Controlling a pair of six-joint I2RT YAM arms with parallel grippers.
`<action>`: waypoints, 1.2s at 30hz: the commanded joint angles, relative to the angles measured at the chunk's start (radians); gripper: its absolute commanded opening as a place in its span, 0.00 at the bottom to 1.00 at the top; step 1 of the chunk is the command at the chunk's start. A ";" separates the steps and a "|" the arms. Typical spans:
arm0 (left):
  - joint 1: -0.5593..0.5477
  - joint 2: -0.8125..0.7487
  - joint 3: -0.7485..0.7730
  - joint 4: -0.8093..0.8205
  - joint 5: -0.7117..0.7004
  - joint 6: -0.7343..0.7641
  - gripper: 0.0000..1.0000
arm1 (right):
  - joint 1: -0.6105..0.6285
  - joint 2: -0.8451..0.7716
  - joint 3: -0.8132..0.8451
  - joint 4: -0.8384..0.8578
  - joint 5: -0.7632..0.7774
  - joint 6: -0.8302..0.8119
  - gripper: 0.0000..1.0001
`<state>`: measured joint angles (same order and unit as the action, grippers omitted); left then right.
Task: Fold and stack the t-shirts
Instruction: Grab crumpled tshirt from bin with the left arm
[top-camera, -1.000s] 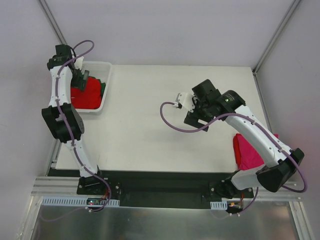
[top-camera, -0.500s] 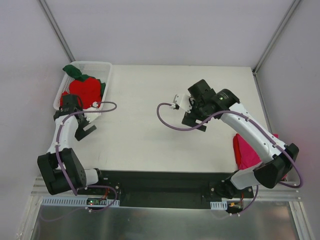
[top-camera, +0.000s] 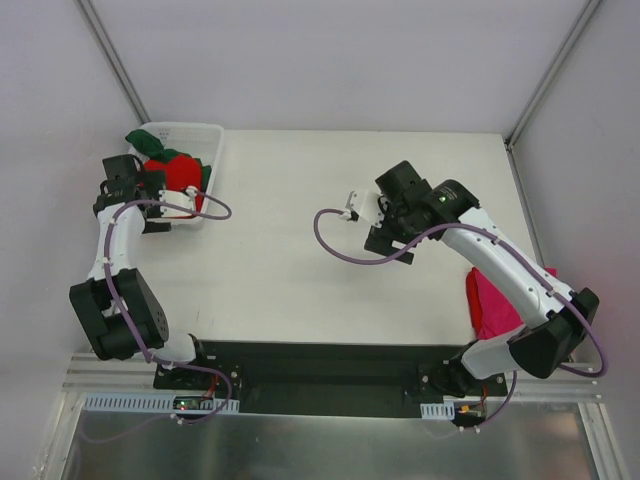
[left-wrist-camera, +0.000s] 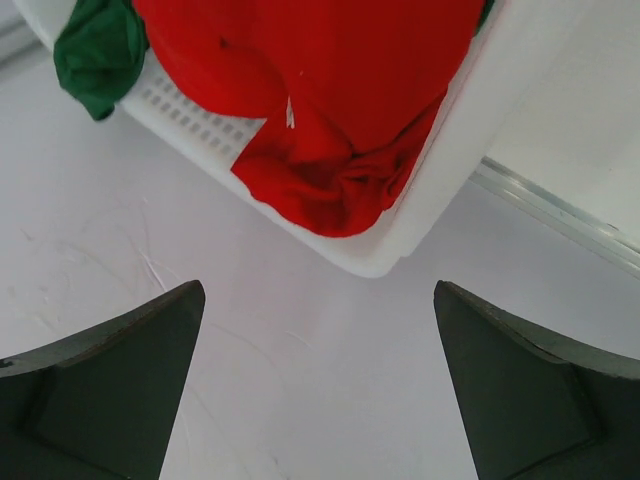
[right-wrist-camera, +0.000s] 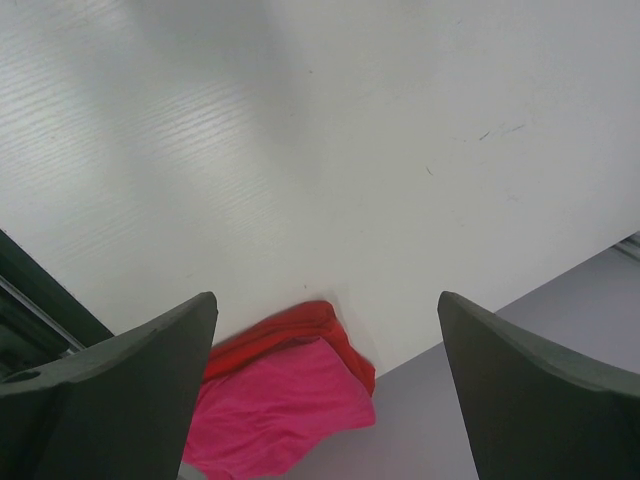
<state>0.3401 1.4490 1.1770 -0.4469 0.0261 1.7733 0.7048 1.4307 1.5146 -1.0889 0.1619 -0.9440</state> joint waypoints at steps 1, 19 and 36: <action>-0.003 -0.035 -0.066 -0.033 0.095 0.231 0.99 | 0.004 -0.044 -0.010 -0.012 0.025 -0.015 0.96; -0.101 0.263 0.105 -0.030 0.002 0.103 0.50 | 0.005 -0.030 -0.007 -0.008 0.033 -0.003 0.96; -0.153 0.436 0.387 -0.029 -0.087 -0.112 0.00 | 0.004 -0.021 -0.005 -0.006 0.024 -0.006 0.96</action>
<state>0.1940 1.8435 1.4445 -0.4995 0.0002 1.7462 0.7048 1.4242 1.4918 -1.0889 0.1799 -0.9478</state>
